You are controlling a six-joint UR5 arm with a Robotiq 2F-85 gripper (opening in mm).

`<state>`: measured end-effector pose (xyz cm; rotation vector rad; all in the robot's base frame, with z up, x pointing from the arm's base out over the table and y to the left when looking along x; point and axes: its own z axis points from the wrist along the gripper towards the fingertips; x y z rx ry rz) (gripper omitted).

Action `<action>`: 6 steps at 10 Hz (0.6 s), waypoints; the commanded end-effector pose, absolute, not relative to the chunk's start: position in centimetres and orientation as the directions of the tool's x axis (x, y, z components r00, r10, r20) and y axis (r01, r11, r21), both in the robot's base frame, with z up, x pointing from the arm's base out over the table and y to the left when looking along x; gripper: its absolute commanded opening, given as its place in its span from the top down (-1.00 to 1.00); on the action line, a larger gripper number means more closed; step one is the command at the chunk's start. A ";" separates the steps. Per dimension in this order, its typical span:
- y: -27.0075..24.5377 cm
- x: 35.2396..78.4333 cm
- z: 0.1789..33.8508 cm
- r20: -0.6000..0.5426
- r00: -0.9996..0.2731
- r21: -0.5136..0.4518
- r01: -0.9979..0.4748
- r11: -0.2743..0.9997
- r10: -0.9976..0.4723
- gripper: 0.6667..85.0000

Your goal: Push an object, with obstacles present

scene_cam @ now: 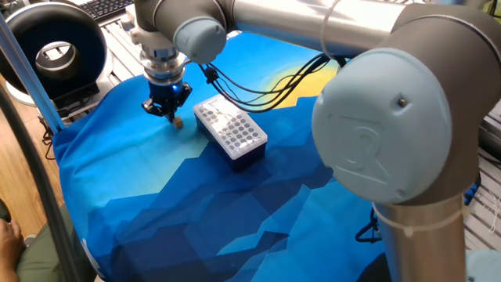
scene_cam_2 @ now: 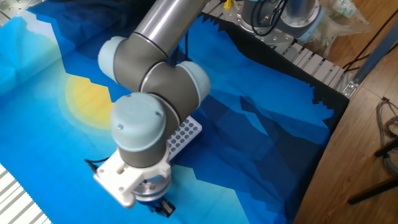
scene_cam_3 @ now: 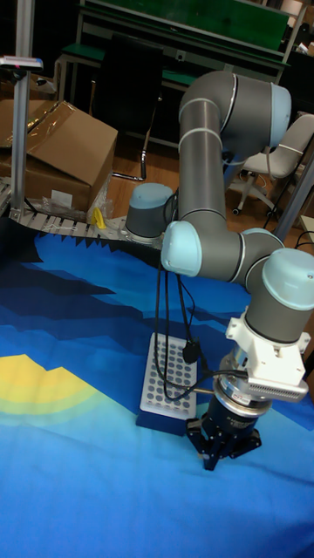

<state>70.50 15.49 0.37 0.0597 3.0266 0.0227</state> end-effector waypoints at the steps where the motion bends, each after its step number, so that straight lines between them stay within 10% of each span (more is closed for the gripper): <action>1: 14.9 68.5 1.3 -0.097 -0.993 -0.004 0.070 0.998 0.069 0.99; 6: 14.9 65.8 0.4 -0.109 -0.989 0.008 0.102 0.995 0.102 0.99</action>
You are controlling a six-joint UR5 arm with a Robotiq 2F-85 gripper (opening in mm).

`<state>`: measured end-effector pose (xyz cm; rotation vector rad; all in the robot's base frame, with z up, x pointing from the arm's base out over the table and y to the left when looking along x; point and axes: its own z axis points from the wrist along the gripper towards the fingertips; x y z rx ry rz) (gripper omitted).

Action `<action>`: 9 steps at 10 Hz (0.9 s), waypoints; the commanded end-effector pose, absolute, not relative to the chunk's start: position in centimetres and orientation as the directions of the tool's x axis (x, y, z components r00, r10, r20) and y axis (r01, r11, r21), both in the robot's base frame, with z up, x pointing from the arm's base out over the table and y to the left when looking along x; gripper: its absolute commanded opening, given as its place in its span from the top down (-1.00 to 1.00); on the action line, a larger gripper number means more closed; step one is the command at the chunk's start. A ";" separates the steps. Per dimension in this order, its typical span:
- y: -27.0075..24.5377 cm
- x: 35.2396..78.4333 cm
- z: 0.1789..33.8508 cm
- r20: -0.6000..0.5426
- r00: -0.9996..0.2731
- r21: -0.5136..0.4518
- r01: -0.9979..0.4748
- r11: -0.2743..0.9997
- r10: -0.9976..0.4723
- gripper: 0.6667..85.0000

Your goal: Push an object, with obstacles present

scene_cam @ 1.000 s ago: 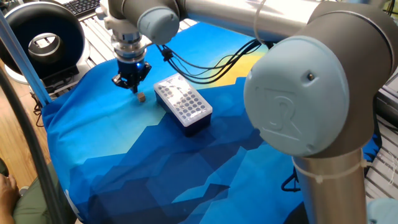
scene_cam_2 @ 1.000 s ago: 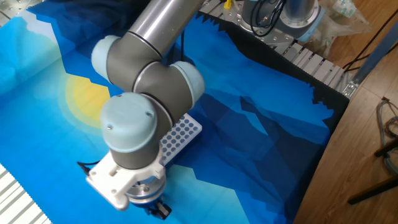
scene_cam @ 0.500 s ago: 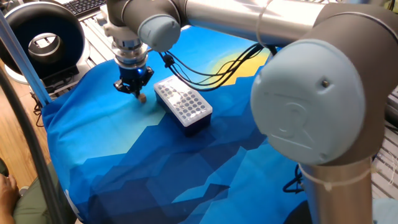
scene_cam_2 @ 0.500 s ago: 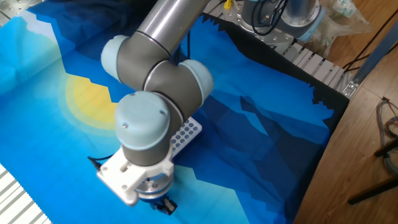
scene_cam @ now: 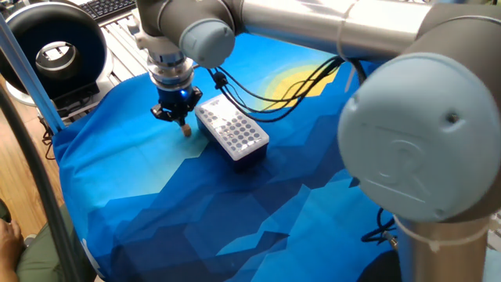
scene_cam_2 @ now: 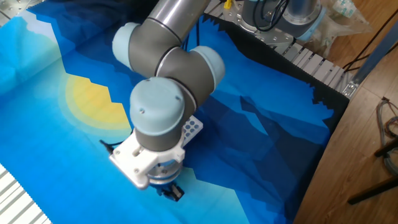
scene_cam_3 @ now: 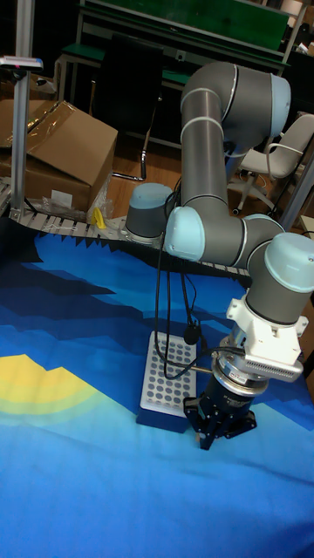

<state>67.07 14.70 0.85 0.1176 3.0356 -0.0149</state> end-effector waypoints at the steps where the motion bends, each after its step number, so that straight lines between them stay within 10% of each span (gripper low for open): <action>1: 15.0 65.3 0.2 -0.110 -0.988 0.004 0.111 0.994 0.111 0.99; 9: 17.2 63.6 0.6 -0.080 -0.983 -0.026 0.168 0.986 0.165 0.99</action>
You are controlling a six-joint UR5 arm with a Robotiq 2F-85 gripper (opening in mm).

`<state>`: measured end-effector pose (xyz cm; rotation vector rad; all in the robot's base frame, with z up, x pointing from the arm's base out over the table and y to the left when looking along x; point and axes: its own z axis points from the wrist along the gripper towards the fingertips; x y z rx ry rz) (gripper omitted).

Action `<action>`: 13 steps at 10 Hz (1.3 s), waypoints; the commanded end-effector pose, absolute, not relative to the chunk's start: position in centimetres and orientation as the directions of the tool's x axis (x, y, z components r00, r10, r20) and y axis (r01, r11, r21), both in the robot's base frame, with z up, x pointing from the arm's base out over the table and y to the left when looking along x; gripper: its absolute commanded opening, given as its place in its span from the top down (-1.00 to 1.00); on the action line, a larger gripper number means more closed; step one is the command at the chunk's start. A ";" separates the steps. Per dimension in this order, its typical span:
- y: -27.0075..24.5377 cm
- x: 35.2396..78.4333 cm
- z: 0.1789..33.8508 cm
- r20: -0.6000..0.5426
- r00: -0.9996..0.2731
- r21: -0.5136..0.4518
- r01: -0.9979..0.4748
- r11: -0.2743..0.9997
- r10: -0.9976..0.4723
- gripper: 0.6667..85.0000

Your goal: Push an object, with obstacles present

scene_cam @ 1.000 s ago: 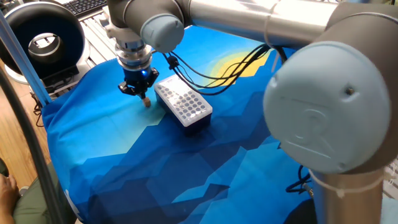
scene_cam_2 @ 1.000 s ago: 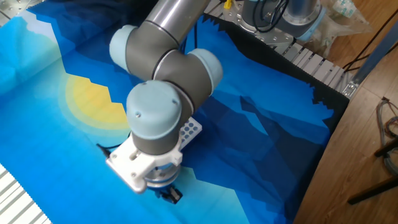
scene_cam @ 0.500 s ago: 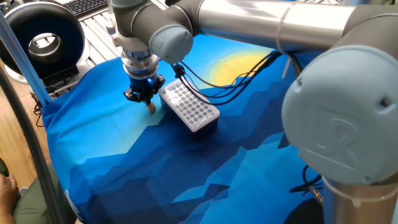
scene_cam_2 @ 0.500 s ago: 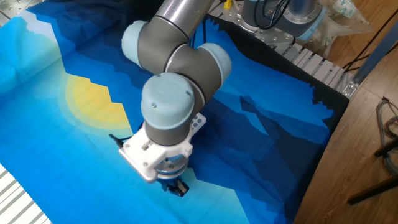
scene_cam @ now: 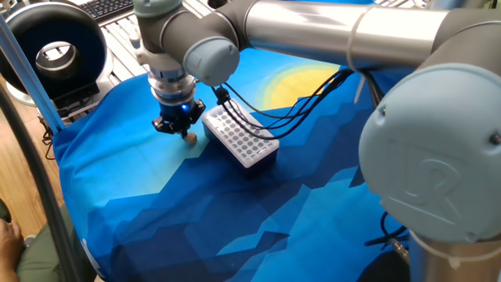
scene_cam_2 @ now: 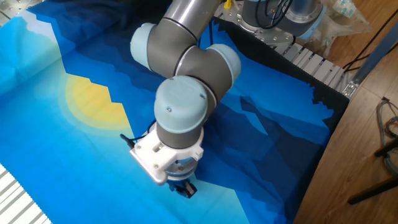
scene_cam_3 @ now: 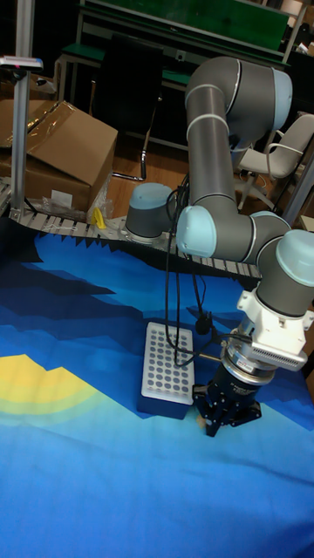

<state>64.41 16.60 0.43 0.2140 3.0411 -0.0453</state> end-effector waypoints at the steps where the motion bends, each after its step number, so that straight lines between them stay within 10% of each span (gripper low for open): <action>1: 17.2 63.2 0.6 -0.081 -0.982 -0.038 0.172 0.984 0.169 0.99; 13: 14.6 62.5 0.5 -0.017 -0.998 -0.104 0.057 0.993 0.056 0.99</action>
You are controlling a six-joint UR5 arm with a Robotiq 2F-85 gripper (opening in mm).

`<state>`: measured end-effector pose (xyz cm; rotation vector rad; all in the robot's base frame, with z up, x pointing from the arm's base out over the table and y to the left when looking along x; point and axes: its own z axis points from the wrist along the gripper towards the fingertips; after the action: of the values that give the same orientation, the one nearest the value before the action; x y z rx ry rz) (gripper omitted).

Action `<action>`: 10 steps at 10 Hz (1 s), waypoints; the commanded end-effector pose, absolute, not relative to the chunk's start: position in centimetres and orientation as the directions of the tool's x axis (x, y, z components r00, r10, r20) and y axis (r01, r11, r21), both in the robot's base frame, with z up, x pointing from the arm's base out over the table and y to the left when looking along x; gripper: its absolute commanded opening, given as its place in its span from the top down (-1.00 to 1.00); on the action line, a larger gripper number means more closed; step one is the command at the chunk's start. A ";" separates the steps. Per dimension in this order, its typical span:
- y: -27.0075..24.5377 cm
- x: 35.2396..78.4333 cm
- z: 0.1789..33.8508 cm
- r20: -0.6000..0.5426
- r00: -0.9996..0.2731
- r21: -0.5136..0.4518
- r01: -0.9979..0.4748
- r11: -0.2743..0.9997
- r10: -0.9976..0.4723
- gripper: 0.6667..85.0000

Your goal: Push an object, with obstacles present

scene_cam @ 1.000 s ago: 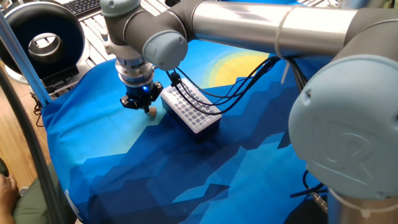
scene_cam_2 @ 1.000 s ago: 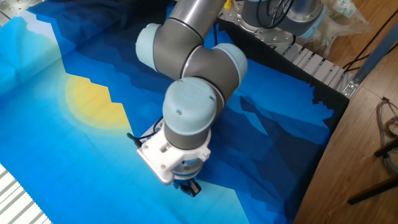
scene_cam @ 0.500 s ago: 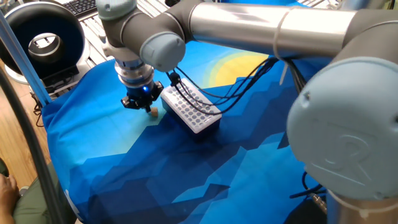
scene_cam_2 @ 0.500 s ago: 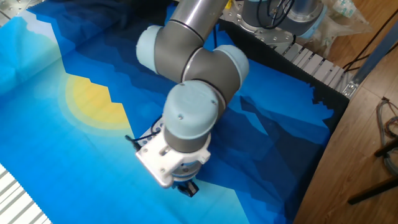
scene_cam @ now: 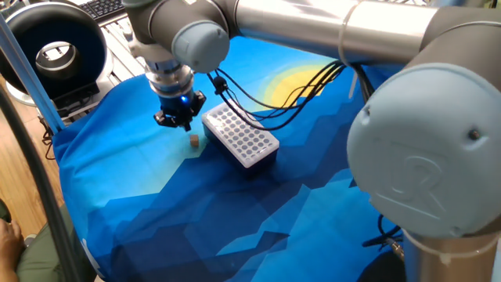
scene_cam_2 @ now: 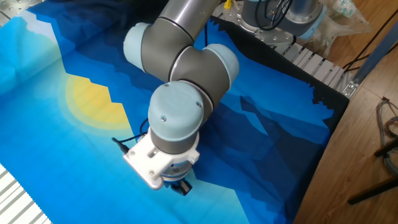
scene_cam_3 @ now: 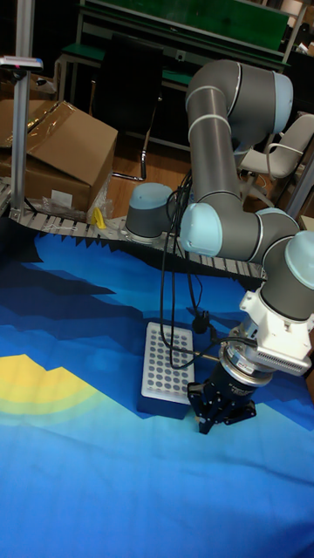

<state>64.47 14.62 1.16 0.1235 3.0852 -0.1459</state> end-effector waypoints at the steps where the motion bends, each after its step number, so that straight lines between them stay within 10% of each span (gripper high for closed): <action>1: 14.2 61.4 0.3 0.003 -1.000 -0.134 0.015 0.991 0.015 0.99; 10: 17.2 59.0 0.9 0.056 -0.997 -0.081 0.041 0.996 0.046 0.99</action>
<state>58.97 16.68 0.77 0.0698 3.1925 -0.1581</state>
